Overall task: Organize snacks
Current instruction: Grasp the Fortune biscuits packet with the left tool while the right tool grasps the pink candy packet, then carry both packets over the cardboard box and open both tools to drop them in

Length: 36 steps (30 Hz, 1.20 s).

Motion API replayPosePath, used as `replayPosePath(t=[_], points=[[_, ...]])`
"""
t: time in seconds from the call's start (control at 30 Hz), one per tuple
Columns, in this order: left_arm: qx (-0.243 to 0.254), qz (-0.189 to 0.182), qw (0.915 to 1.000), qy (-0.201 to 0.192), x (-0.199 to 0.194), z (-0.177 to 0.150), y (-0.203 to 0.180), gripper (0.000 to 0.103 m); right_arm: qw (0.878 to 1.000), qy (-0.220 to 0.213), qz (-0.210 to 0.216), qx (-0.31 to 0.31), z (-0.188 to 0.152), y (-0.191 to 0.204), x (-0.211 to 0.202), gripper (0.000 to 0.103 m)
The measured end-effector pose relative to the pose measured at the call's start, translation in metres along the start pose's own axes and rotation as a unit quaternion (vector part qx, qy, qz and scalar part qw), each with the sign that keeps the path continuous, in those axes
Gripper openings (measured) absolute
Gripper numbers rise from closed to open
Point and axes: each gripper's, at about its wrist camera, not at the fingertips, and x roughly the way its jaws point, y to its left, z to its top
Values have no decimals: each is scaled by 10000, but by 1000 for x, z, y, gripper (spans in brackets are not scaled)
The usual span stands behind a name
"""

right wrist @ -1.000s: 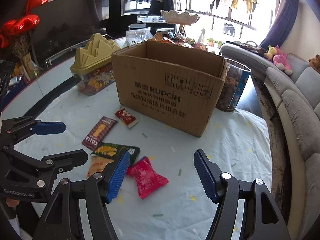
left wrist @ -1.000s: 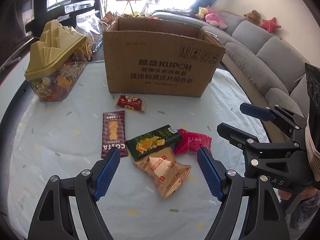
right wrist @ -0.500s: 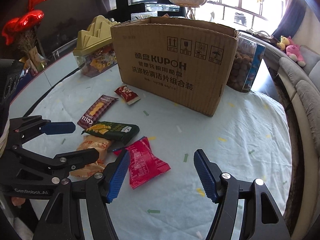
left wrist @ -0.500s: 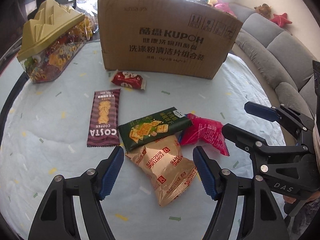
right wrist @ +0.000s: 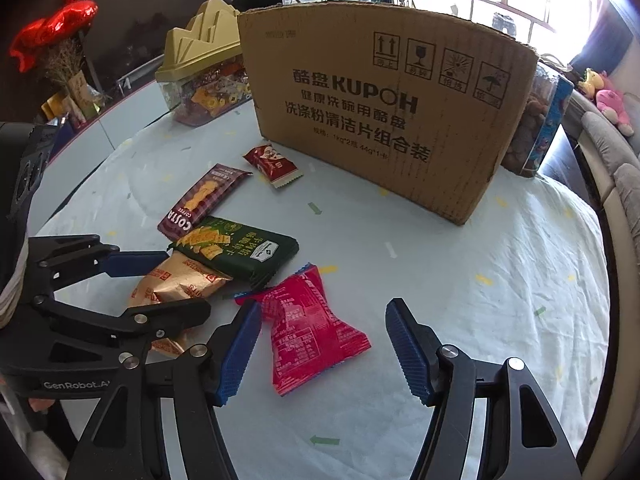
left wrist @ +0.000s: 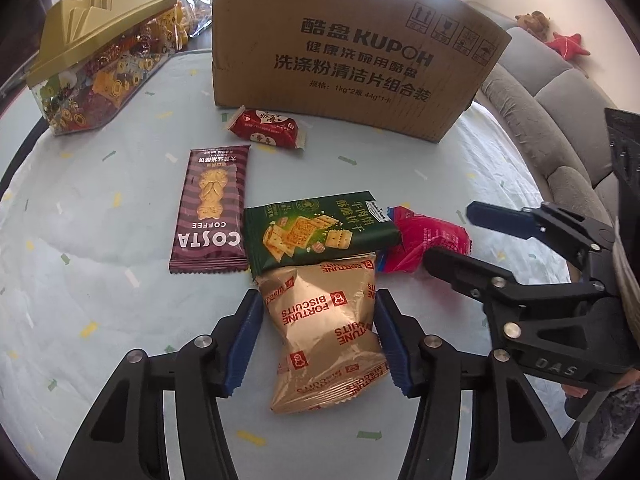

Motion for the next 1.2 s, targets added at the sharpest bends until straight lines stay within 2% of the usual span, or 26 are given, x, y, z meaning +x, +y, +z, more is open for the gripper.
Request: replayPosePath(t=[0.1,0.23,0.4,0.6,0.77,1.2], points=[[58,-15,10000,-40,-3,-2,2,49,9998,174,69,48,0,1,7,54],[165,-55,9998,-96,-8,-6,0,40,9996,275,-14,23,-3,6,8,51],[224,-138,9995,-150,-14,-13,1,39,9994,294,-118,107,-6,12,2,38],[248,-265,9990,-272,-27,-18,7,39,9984,92,-450,336,-13,20,-14,36],[314,-361,9975,-521,-47,-16,7,39,9968,-154,-563,544,-14,25,-33,36],[577,-237,9891,-1335,-92,24,11,39,9865,-917,-1003,908,11,32,-79,36]])
